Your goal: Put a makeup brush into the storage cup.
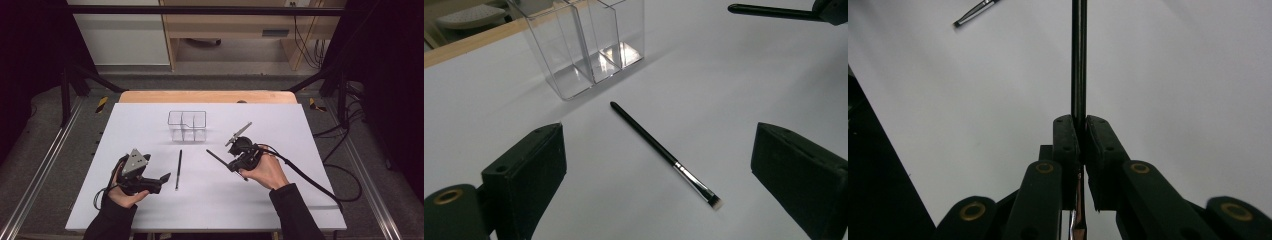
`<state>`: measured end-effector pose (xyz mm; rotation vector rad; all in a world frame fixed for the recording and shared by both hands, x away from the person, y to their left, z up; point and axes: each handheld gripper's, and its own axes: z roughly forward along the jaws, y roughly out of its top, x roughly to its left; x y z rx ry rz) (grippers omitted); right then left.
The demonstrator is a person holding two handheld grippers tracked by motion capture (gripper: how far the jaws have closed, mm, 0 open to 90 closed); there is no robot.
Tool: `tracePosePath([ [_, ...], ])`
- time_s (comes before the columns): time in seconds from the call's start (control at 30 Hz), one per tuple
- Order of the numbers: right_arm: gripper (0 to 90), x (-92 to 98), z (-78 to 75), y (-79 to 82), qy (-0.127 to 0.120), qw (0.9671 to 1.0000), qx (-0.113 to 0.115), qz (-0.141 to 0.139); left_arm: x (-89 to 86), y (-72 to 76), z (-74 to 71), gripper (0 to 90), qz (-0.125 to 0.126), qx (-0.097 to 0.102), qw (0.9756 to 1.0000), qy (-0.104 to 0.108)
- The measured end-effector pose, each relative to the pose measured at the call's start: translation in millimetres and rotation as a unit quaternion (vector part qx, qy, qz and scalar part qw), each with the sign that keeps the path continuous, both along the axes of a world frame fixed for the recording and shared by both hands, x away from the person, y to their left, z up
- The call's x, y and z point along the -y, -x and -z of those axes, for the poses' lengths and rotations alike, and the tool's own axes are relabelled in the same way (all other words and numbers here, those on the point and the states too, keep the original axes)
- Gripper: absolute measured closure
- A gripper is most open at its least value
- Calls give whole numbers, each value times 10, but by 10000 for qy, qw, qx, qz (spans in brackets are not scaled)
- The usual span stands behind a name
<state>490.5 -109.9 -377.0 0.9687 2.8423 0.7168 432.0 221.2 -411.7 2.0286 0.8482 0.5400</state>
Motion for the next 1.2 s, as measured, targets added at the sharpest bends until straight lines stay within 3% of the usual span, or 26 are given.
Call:
tracePosePath([
  [0.07, 842, -5, -10, 7, -14, 10000, -23, -45, 16, -8, -13, 68, 66, -5, 10000, -11],
  [0.27, 842, -47, -42, 9, -25, 9998, -75, -190, 95, -50, -60, 66, 338, 3, 9990, -308],
  [0.53, 842, -62, -52, 30, 3, 9996, -73, -281, 211, -85, -232, 65, 604, 81, 9964, -582],
  [1.2, 842, -123, -157, 92, -131, 9984, -112, -537, 593, -94, -473, 69, 1299, 210, 9836, -1232],
])
